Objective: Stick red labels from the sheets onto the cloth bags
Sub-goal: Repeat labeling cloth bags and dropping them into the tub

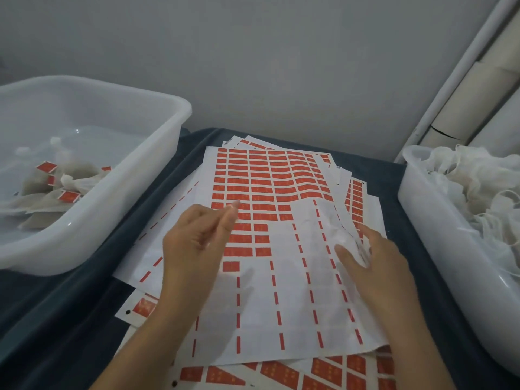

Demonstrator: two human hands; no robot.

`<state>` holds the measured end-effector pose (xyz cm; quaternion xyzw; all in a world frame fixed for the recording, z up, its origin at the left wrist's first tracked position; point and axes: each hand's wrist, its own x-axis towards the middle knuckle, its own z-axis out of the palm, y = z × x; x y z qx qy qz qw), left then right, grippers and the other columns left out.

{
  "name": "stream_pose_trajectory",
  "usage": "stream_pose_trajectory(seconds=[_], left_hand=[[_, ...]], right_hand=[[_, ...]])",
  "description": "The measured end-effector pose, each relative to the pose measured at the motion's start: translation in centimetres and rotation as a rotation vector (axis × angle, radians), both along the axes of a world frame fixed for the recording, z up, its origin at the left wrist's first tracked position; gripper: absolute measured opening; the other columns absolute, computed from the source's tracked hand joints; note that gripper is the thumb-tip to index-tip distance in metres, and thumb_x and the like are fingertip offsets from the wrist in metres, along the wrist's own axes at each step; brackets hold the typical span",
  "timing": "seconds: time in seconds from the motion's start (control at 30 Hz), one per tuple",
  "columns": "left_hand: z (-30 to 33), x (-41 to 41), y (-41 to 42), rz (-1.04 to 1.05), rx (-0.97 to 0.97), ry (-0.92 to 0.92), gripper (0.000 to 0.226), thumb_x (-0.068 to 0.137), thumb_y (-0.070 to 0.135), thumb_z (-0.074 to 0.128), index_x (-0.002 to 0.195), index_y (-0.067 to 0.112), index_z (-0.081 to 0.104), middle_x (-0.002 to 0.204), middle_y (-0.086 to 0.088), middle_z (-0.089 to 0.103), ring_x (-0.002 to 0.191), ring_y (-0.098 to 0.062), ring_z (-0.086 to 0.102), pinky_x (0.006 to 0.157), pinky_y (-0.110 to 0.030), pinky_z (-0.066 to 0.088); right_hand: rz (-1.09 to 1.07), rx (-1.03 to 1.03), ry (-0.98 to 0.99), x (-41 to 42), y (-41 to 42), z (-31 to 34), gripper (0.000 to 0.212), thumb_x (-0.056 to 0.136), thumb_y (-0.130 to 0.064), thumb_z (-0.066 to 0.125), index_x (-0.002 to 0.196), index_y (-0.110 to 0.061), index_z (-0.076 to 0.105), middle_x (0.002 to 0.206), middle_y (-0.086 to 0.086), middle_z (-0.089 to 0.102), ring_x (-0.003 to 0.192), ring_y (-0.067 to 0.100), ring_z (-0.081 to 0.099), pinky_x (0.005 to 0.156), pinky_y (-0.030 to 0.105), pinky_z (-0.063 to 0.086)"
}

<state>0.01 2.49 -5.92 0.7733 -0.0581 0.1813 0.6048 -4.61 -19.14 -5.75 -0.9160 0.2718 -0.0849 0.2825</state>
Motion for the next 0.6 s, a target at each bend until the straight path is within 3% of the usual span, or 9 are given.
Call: stream_pose_trajectory(seconds=[0.07, 0.13, 0.2, 0.27, 0.37, 0.5, 0.6], left_hand=[[-0.9, 0.4, -0.1, 0.014, 0.387, 0.019, 0.036, 0.077, 0.045, 0.054, 0.105, 0.028, 0.067, 0.092, 0.016, 0.055, 0.077, -0.002, 0.053, 0.074, -0.008, 0.045], [-1.5, 0.8, -0.2, -0.028, 0.631, 0.131, 0.042, 0.081, 0.045, 0.059, 0.119, 0.028, 0.062, 0.11, 0.013, 0.054, 0.091, -0.002, 0.045, 0.09, -0.023, 0.044], [-1.6, 0.9, -0.1, -0.041, 0.682, 0.202, 0.044, 0.083, 0.045, 0.06, 0.124, 0.03, 0.057, 0.118, 0.013, 0.053, 0.097, -0.002, 0.042, 0.093, -0.026, 0.042], [-1.0, 1.2, 0.6, 0.01, 0.62, 0.251, 0.041, 0.085, 0.042, 0.059, 0.124, 0.029, 0.057, 0.107, 0.014, 0.048, 0.09, -0.003, 0.043, 0.083, -0.022, 0.043], [-0.5, 1.5, 2.8, 0.072, 0.69, 0.356, 0.039, 0.086, 0.042, 0.057, 0.122, 0.029, 0.058, 0.107, 0.01, 0.051, 0.084, -0.006, 0.043, 0.075, -0.021, 0.044], [-0.1, 0.4, 4.6, -0.003, 0.808, 0.534, 0.049, 0.083, 0.049, 0.057, 0.128, 0.028, 0.052, 0.133, 0.004, 0.05, 0.092, -0.01, 0.052, 0.086, -0.029, 0.049], [-0.1, -0.4, 4.6, -0.065, 0.847, 0.568, 0.062, 0.08, 0.054, 0.056, 0.135, 0.031, 0.041, 0.142, 0.006, 0.042, 0.108, -0.016, 0.055, 0.091, -0.032, 0.051]], right_hand=[[0.017, -0.032, 0.051, 0.0, 0.1, -0.2, 0.075, 0.075, -0.066, 0.048, 0.14, -0.035, 0.027, 0.149, -0.004, 0.033, 0.133, 0.024, 0.037, 0.109, 0.049, 0.033], [0.081, -0.135, 0.029, 0.0, 0.8, -0.1, 0.079, 0.073, -0.069, 0.044, 0.142, -0.041, 0.018, 0.155, -0.008, 0.018, 0.141, 0.02, 0.021, 0.114, 0.046, 0.021], [0.275, -0.17, -0.055, 0.0, 2.5, -0.3, 0.074, 0.069, -0.074, 0.037, 0.136, -0.054, 0.011, 0.153, -0.023, 0.005, 0.142, 0.007, 0.005, 0.116, 0.038, 0.007], [0.562, -0.129, -0.032, -0.3, 5.0, -0.9, 0.058, 0.069, -0.082, 0.024, 0.121, -0.072, 0.0, 0.14, -0.044, -0.013, 0.134, -0.012, -0.011, 0.113, 0.028, -0.008], [0.83, -0.142, 0.078, -0.5, 7.5, -2.4, 0.054, 0.07, -0.083, 0.019, 0.11, -0.078, -0.016, 0.123, -0.054, -0.028, 0.115, -0.027, -0.029, 0.098, 0.019, -0.021], [0.821, -0.126, 0.122, -0.2, 7.9, -3.2, 0.063, 0.074, -0.079, 0.027, 0.119, -0.073, -0.016, 0.117, -0.057, -0.026, 0.117, -0.021, -0.021, 0.096, 0.021, -0.017], [0.765, -0.142, 0.131, -0.1, 7.7, -3.6, 0.076, 0.07, -0.082, 0.024, 0.135, -0.057, -0.006, 0.141, -0.044, -0.01, 0.137, -0.006, 0.0, 0.101, 0.026, -0.006]])
